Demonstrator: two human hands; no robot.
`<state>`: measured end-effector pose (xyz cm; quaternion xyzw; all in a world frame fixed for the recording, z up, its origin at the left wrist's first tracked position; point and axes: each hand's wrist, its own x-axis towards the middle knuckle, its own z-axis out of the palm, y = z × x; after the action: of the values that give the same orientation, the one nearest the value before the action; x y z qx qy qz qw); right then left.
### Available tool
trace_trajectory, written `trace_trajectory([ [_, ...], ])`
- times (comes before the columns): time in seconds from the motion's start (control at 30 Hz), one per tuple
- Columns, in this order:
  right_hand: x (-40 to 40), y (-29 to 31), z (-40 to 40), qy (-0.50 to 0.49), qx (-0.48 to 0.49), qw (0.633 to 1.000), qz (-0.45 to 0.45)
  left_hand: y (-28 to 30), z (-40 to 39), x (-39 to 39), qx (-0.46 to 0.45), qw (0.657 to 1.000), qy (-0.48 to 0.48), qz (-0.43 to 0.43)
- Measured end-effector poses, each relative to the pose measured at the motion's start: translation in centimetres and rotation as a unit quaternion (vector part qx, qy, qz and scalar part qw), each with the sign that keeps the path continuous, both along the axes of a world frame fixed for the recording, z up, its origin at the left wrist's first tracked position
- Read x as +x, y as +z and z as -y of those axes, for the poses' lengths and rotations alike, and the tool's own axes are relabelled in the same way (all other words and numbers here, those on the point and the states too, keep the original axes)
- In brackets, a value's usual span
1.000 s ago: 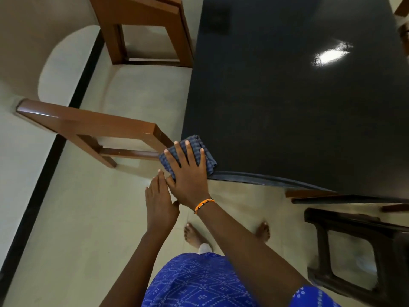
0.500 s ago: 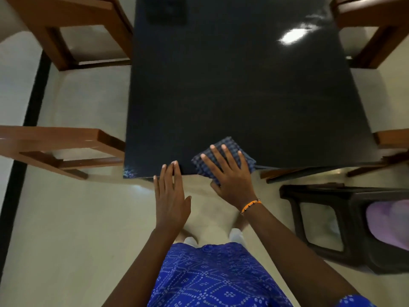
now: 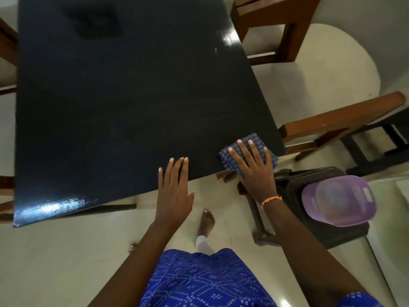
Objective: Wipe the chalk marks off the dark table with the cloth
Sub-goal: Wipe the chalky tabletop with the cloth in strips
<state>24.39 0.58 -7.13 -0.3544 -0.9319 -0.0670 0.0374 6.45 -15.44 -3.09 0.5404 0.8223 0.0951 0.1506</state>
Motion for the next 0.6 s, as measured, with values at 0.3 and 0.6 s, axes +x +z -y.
trace_trajectory([
  [0.3, 5.0, 0.4, -4.1, -0.097, -0.043, 0.993, -0.046, 0.2, -4.0, 0.9, 0.014, 1.0, -0.023, -0.013],
  [0.6, 5.3, 5.5, -4.2, -0.304, -0.271, 0.793, -0.453, -0.1, -2.9, -0.3, 0.045, 0.998, 0.031, 0.026],
])
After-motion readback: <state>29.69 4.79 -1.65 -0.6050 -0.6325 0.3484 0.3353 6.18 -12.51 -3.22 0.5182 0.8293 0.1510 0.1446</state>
